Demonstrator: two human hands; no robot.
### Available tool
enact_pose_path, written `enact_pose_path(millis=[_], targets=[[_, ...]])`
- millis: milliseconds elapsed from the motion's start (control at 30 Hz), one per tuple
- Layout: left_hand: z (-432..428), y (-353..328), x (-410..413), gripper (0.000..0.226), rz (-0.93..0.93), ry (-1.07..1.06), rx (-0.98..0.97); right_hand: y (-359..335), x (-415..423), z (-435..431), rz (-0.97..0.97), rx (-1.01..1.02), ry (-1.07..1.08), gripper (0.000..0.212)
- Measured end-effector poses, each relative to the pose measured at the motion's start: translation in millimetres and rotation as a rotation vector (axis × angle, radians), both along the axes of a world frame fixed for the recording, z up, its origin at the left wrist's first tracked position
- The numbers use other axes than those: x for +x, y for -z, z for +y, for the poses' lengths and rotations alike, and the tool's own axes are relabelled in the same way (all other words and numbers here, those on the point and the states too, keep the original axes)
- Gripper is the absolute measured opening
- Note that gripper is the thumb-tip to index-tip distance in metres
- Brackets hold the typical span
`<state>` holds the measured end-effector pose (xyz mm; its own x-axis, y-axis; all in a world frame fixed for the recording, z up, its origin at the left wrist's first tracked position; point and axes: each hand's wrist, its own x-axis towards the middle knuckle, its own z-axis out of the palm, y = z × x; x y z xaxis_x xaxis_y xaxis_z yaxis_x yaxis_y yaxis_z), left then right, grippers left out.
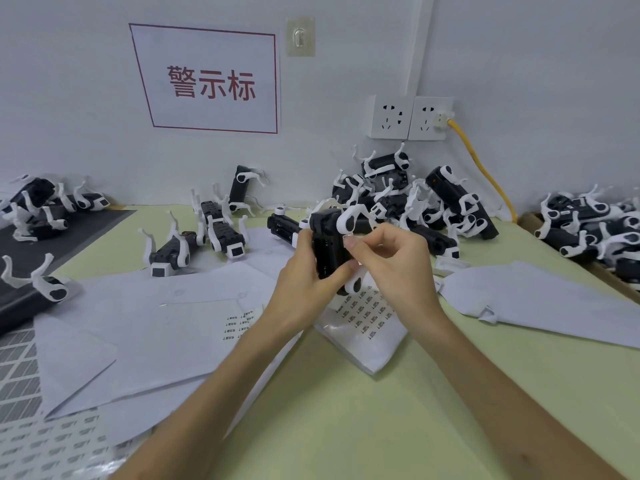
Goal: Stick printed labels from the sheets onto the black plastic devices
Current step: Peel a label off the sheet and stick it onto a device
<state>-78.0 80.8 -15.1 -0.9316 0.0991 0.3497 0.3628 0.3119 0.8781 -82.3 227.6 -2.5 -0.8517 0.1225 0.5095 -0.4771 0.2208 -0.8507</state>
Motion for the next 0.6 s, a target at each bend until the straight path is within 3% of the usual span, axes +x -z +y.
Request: enact_pose_path(millis=[167, 367, 467, 600], targets=[[0, 2, -5, 0.041, -0.050, 0.081, 0.124, -2, -5, 4, -0.120, -0.093, -0.135, 0.010], [2, 0, -4, 0.026, -0.047, 0.152, 0.198, -2, -8, 8, -0.088, -0.080, -0.208, 0.006], [2, -1, -1, 0.032, -0.051, 0.204, 0.215, -1, -9, 9, -0.112, -0.075, -0.238, 0.012], [-3, -3, 1, 0.047, -0.108, 0.291, 0.227, -4, -9, 16, -0.180, -0.079, -0.474, 0.026]])
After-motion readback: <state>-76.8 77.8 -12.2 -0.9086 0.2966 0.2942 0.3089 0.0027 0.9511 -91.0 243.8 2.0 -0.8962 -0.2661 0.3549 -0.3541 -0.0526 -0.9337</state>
